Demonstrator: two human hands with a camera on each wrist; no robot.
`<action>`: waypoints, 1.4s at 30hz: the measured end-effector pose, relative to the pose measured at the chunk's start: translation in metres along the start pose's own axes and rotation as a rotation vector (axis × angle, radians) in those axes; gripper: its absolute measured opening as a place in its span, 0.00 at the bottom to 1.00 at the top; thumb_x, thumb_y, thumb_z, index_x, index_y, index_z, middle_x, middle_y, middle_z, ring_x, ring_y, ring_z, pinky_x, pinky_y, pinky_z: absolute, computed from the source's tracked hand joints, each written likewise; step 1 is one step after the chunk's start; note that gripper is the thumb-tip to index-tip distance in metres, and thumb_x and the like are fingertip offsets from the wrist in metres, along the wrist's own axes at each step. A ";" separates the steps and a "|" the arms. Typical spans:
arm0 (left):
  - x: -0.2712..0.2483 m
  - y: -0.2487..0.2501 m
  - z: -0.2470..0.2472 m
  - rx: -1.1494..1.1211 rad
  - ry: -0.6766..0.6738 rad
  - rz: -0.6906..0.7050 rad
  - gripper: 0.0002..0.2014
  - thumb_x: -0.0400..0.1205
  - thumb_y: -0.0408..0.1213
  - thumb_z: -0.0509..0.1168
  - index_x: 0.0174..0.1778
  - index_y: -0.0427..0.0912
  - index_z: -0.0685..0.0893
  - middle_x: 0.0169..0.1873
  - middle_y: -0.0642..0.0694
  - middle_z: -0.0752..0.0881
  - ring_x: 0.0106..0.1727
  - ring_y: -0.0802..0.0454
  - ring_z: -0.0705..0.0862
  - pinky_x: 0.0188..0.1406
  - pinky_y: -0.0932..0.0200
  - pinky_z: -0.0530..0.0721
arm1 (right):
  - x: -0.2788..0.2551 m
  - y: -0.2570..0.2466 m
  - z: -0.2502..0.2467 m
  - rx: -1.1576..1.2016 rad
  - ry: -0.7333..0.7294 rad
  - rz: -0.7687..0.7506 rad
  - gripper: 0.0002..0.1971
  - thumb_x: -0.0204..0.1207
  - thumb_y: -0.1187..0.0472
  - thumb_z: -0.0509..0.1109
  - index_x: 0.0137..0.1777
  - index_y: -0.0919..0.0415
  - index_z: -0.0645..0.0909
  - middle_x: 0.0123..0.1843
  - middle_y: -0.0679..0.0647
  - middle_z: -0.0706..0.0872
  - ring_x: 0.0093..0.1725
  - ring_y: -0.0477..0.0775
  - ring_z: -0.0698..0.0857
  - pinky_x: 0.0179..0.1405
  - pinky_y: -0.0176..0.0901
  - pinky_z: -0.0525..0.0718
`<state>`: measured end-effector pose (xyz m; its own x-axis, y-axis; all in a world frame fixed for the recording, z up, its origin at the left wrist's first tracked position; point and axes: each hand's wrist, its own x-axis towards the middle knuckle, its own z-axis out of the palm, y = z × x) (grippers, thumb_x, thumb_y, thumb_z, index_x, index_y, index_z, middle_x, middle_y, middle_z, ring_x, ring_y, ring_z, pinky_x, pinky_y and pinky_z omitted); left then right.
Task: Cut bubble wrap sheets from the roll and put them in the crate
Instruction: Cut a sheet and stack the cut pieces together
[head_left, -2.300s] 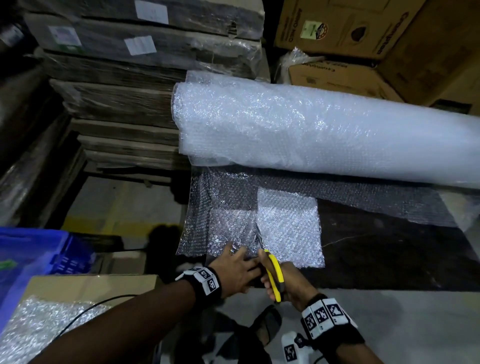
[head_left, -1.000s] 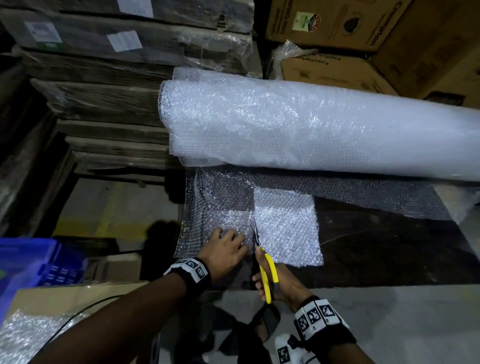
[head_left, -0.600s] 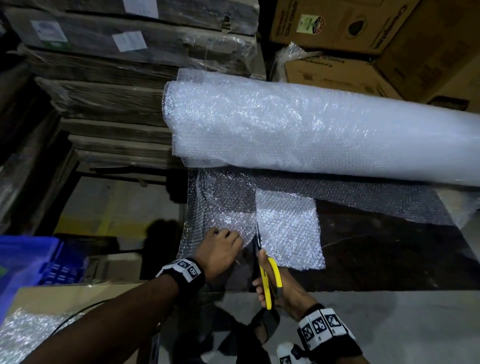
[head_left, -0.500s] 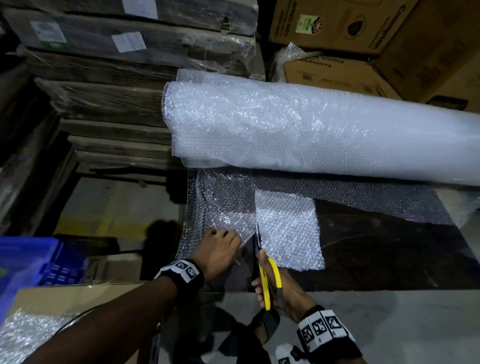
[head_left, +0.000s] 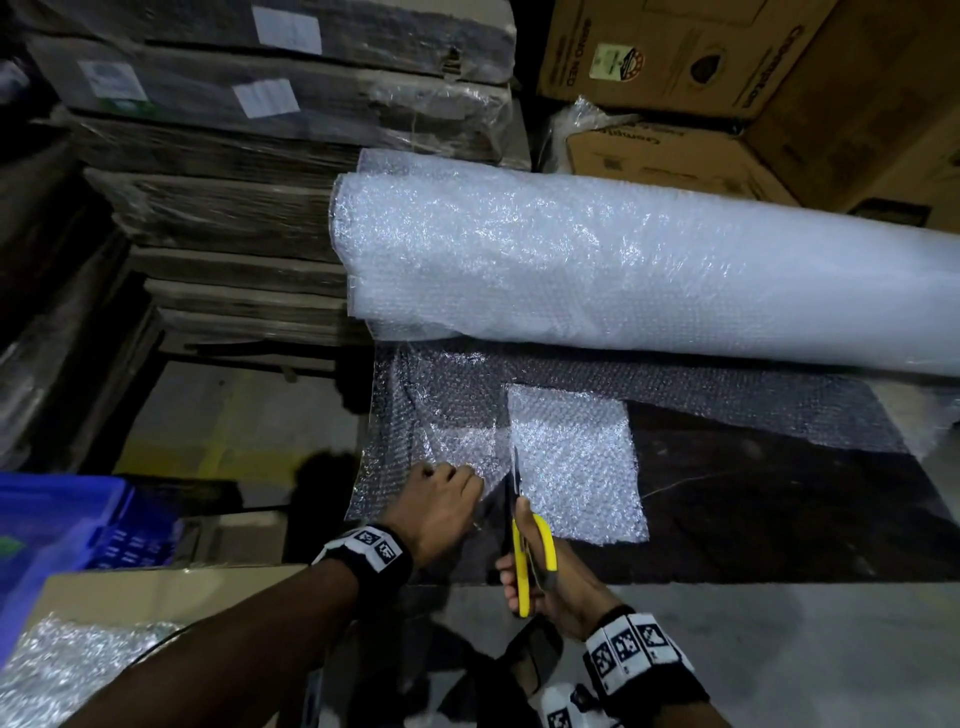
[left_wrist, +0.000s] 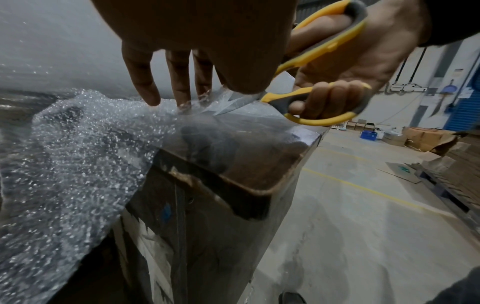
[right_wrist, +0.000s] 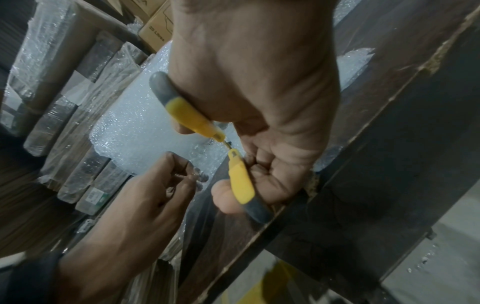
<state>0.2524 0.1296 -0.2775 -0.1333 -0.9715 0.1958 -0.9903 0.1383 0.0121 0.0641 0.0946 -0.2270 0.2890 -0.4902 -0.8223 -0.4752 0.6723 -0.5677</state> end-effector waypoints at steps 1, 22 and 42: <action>-0.001 0.000 0.001 0.007 -0.010 -0.004 0.06 0.78 0.44 0.61 0.45 0.47 0.80 0.40 0.48 0.83 0.38 0.46 0.83 0.37 0.47 0.80 | 0.002 -0.002 0.000 -0.003 -0.002 -0.004 0.48 0.60 0.19 0.63 0.46 0.71 0.83 0.32 0.60 0.84 0.27 0.55 0.82 0.29 0.43 0.84; -0.003 0.008 0.006 0.029 -0.085 -0.025 0.08 0.75 0.44 0.59 0.45 0.47 0.81 0.41 0.48 0.82 0.41 0.45 0.82 0.36 0.46 0.80 | 0.027 -0.011 -0.005 -0.071 0.085 -0.071 0.41 0.62 0.24 0.70 0.32 0.70 0.83 0.24 0.60 0.83 0.20 0.54 0.81 0.20 0.39 0.80; -0.002 0.005 0.007 -0.010 -0.086 0.046 0.09 0.77 0.42 0.57 0.46 0.46 0.80 0.42 0.47 0.84 0.45 0.45 0.83 0.45 0.48 0.84 | 0.028 -0.014 0.001 -0.064 0.125 -0.081 0.38 0.64 0.25 0.70 0.30 0.67 0.80 0.21 0.57 0.80 0.18 0.53 0.79 0.18 0.37 0.77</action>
<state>0.2475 0.1303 -0.2849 -0.1820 -0.9769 0.1117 -0.9827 0.1847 0.0150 0.0795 0.0719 -0.2416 0.2245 -0.6096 -0.7603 -0.5080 0.5926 -0.6251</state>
